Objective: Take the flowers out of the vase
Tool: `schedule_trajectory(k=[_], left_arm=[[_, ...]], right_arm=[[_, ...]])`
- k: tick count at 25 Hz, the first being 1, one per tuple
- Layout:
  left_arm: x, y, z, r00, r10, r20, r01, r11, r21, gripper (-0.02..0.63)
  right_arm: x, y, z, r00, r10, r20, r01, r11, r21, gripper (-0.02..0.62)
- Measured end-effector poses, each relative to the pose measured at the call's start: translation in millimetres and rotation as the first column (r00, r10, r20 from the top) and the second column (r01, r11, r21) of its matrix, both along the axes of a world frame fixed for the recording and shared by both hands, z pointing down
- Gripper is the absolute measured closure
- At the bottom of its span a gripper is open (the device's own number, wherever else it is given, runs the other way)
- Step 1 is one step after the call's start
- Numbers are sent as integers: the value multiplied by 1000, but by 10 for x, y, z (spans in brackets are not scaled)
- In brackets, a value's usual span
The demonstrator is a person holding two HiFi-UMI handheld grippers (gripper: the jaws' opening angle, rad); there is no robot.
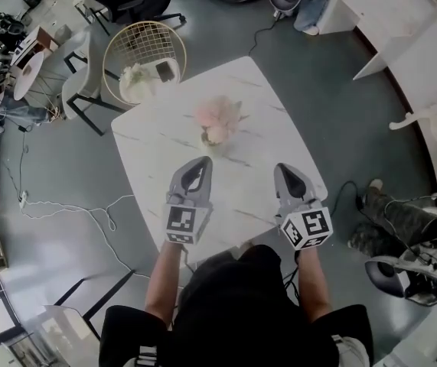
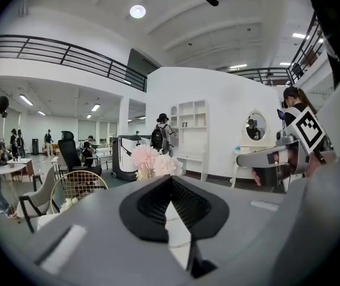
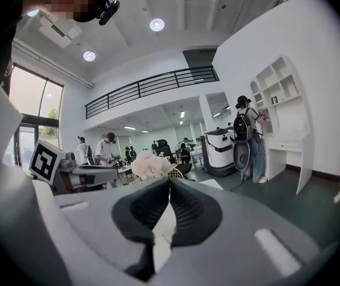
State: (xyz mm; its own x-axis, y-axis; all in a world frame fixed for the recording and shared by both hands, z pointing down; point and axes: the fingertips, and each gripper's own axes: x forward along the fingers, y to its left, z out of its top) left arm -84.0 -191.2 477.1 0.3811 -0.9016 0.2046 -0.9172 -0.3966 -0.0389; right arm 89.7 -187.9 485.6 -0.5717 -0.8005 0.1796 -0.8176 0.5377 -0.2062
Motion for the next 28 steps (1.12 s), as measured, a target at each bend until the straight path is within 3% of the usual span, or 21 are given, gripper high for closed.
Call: schedule_trajectory(k=[3, 10, 12, 16, 28], left_arm=[[-26, -146, 76, 999, -21, 25, 21, 1000, -13, 597], [28, -446, 227, 999, 4, 46, -1, 999, -48, 412], [68, -538, 292, 998, 16, 58, -12, 998, -68, 328], [130, -691, 405, 996, 9, 93, 0, 996, -95, 257], [122, -1068, 648, 994, -5, 105, 21, 989, -144, 227]], right_arm=[[31, -139, 53, 1000, -7, 5, 7, 1000, -14, 589], [119, -374, 163, 1000, -10, 6, 10, 999, -41, 590], [145, -432, 198, 1000, -10, 6, 10, 999, -50, 591], [186, -542, 241, 1000, -11, 7, 11, 998, -62, 591], [172, -838, 442, 1000, -28, 7, 29, 995, -95, 590]])
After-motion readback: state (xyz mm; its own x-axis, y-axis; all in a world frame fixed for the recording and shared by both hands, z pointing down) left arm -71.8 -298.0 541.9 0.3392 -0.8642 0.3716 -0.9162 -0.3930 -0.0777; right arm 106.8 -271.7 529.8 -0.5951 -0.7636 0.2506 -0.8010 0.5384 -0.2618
